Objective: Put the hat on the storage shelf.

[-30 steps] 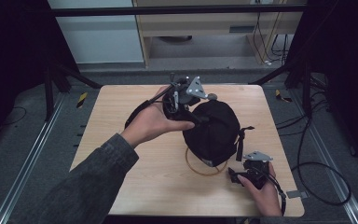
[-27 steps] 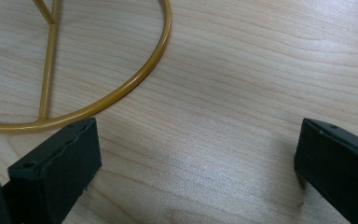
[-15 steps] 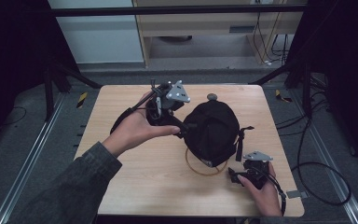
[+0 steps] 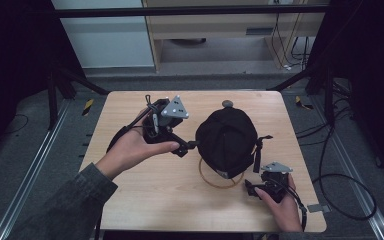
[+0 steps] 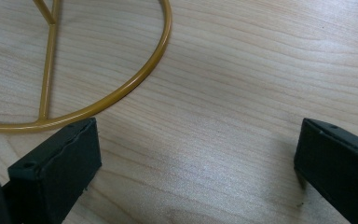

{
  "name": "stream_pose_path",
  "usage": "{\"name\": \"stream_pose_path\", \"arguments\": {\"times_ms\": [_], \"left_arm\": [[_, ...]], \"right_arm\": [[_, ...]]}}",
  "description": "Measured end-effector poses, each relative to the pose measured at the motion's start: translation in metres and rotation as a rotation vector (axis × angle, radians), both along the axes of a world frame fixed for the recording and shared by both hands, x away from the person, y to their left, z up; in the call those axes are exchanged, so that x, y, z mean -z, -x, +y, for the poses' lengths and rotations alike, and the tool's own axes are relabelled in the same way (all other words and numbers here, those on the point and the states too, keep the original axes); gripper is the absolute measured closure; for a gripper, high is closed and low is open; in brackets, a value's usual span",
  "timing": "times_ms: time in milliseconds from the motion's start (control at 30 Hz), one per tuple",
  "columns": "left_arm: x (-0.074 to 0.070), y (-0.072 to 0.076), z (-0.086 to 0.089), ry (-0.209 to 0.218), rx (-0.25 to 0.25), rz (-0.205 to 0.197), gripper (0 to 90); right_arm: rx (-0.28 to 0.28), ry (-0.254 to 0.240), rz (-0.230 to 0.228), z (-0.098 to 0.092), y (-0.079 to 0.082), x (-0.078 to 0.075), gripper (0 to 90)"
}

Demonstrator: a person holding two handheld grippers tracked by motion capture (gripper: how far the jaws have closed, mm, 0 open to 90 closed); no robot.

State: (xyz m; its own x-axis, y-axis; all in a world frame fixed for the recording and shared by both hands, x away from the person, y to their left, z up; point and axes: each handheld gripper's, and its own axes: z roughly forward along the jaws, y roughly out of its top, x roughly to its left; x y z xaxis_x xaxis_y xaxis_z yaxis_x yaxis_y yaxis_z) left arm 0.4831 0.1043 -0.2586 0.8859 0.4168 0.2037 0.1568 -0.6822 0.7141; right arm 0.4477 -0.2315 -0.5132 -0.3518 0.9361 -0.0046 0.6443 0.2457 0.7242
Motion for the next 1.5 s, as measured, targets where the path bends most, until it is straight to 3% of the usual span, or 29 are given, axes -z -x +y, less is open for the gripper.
{"name": "stream_pose_path", "arguments": {"times_ms": [267,567,667,833,1200,1500], "left_arm": [[0.011,0.003,0.02,0.001,-0.031,0.004,6.2],[0.043,0.008,0.051,-0.039,-0.069,0.034,5.5],[0.053,0.009,0.061,-0.027,-0.079,0.055,5.2],[0.069,0.009,0.075,-0.046,-0.096,0.075,5.1],[0.082,0.013,0.085,-0.046,-0.107,0.073,4.8],[0.103,0.014,0.095,-0.061,-0.13,0.086,4.6]], "right_arm": [[0.0,0.0,0.0,0.0,0.0,0.0,0.7],[0.0,-0.002,0.0,0.0,0.0,0.0,0.6],[0.0,-0.002,0.0,0.0,0.0,0.0,0.6],[0.0,-0.002,0.0,0.0,0.0,0.0,0.6],[0.0,-0.002,0.0,0.0,0.0,0.0,0.7],[0.0,-0.002,0.0,0.0,0.0,0.0,0.6]]}}
